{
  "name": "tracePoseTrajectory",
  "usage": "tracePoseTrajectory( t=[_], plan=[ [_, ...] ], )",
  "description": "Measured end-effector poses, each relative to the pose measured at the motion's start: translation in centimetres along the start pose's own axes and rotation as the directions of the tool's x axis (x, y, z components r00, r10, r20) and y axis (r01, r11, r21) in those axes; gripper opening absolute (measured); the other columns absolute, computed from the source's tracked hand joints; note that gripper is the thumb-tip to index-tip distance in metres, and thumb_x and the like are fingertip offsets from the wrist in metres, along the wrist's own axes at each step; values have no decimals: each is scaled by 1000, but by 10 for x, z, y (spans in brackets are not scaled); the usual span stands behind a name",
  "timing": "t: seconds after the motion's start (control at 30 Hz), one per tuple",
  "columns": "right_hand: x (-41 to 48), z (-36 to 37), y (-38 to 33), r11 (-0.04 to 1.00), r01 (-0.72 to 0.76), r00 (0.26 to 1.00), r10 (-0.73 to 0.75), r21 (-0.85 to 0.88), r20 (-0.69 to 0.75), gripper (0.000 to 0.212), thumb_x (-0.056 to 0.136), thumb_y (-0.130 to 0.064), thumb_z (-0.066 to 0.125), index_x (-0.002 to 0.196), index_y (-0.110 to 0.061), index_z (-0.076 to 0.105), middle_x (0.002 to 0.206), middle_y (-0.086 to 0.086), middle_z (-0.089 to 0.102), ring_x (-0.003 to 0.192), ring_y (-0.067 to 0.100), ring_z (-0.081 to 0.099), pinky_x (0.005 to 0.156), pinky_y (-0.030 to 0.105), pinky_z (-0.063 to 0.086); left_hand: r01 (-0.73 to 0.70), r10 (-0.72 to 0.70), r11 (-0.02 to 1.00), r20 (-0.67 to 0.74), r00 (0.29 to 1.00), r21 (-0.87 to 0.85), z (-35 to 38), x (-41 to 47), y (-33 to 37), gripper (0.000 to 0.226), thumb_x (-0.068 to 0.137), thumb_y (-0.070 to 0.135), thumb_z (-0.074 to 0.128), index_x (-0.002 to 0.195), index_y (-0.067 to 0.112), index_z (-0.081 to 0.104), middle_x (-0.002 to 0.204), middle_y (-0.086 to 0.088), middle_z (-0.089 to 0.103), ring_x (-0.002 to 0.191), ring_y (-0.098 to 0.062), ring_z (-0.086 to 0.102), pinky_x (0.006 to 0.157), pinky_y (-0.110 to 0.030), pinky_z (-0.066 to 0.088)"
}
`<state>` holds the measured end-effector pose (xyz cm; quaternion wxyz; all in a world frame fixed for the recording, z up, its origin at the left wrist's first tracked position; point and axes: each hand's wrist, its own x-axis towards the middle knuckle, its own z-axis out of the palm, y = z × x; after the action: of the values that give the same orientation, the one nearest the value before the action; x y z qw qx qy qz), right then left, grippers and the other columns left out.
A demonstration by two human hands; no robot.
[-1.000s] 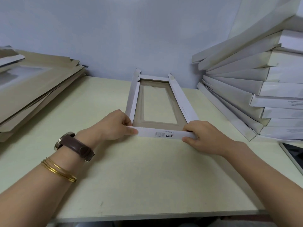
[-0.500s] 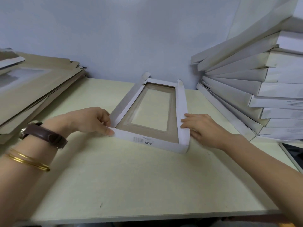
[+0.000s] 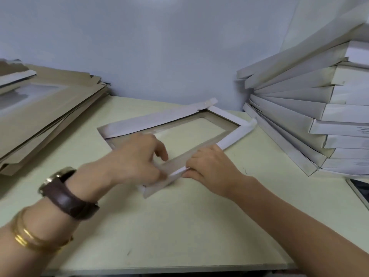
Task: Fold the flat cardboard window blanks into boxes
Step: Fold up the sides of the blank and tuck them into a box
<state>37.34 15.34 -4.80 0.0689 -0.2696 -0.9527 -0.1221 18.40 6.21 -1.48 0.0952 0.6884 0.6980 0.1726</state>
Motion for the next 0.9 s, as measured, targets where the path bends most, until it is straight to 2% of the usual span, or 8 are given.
tracePoseTrajectory(
  t=[0.07, 0.17, 0.23, 0.4, 0.53, 0.67, 0.77, 0.9],
  plan=[
    [8, 0, -15, 1000, -8, 1000, 8, 29, -1, 36, 98, -46, 45, 92, -16, 65, 92, 0, 63, 95, 20, 52, 84, 33, 34, -51, 51, 996, 5, 999, 70, 16, -4, 7, 26, 71, 44, 69, 90, 33, 57, 88, 15, 52, 86, -9, 48, 68, -22, 37],
    [12, 1, -23, 996, 1, 1000, 0, 95, -17, 36, 98, -42, 48, 89, -11, 64, 89, 4, 62, 89, 22, 50, 83, 37, 37, -61, 70, 985, -55, 996, 160, 31, -7, 0, 19, 86, 34, 56, 72, 29, 45, 74, 11, 50, 76, -16, 49, 64, -28, 38],
    [9, 2, -18, 993, 5, 1000, -2, 118, -22, 34, 99, -37, 47, 89, -10, 63, 87, 4, 61, 88, 22, 49, 82, 36, 38, -36, 48, 985, -68, 997, 167, 31, -10, -9, 21, 87, 25, 53, 68, 29, 44, 72, 9, 51, 78, -20, 54, 66, -31, 43],
    [-8, 7, 26, 976, -92, 996, 87, 197, 33, 29, 100, -29, 47, 87, -8, 61, 87, 3, 61, 88, 22, 49, 81, 37, 40, 16, -4, 978, -55, 998, 207, 13, -17, -34, 29, 84, 16, 56, 60, 29, 44, 68, 11, 53, 74, -14, 50, 61, -26, 37],
    [-28, 9, 62, 968, -191, 980, 179, 162, 81, 27, 98, -34, 52, 87, -11, 62, 85, -1, 58, 86, 20, 51, 76, 34, 40, 119, -115, 968, -31, 993, 219, -4, -15, -62, 33, 83, 18, 62, 60, 34, 44, 64, 18, 47, 61, -1, 44, 51, -13, 27],
    [-48, 5, 81, 968, -234, 967, 222, 92, 127, 28, 97, -36, 51, 84, -14, 63, 81, -6, 59, 81, 18, 53, 71, 34, 42, 229, -229, 948, -26, 973, 220, -18, -7, -86, 23, 81, 19, 69, 72, 37, 57, 79, 12, 58, 82, -19, 55, 67, -25, 39],
    [-59, -3, 86, 964, -267, 948, 262, 1, 179, 33, 97, -40, 48, 79, -16, 61, 78, -5, 59, 78, 18, 53, 69, 35, 45, 277, -260, 909, -96, 961, 310, -26, 2, -100, 17, 82, 15, 66, 95, 24, 74, 96, 0, 68, 96, -26, 57, 80, -30, 47],
    [-57, -7, 70, 943, -286, 929, 316, -168, 191, 42, 98, -45, 41, 67, -18, 47, 69, -1, 52, 70, 25, 51, 58, 33, 37, 274, -185, 856, -235, 954, 439, -17, 17, -98, 22, 88, 17, 58, 105, 21, 71, 106, -7, 52, 100, -32, 40, 86, -39, 41]
  ],
)
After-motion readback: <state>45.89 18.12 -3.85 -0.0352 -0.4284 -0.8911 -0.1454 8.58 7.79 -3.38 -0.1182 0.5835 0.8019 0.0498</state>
